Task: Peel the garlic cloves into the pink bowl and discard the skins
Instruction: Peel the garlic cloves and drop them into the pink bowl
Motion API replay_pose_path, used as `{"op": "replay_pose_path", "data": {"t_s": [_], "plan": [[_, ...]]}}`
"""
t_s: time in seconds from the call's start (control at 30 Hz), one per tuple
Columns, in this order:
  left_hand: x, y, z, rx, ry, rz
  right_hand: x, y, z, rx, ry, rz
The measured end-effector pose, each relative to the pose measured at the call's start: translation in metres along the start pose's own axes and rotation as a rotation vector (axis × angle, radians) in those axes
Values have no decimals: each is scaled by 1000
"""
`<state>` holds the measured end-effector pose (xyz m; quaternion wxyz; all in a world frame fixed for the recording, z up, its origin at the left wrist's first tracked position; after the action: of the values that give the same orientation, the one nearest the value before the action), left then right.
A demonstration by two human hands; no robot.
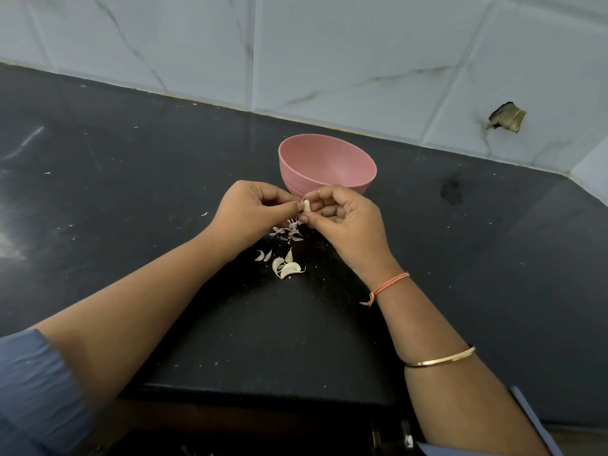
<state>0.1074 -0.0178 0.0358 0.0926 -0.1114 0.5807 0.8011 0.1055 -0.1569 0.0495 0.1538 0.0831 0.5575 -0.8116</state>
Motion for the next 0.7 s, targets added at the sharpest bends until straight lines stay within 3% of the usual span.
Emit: {"op": "replay_pose_path", "data": {"t_s": [0.7], "plan": [[-1,-3,4,32,51,11,-3,2,-3,-216,-63,-44]]}}
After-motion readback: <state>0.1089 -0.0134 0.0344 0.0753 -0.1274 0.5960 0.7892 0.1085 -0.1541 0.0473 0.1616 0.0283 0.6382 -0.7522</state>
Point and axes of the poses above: each hand's wrist, its own x-axis away from the middle knuckle, its own z-axis out of the back of the hand, y = z × x, the point moved 9 cm from there along -x, towards the middle knuckle, and after that the axes turned 5 degrees about -z, right-handed, at the moved point
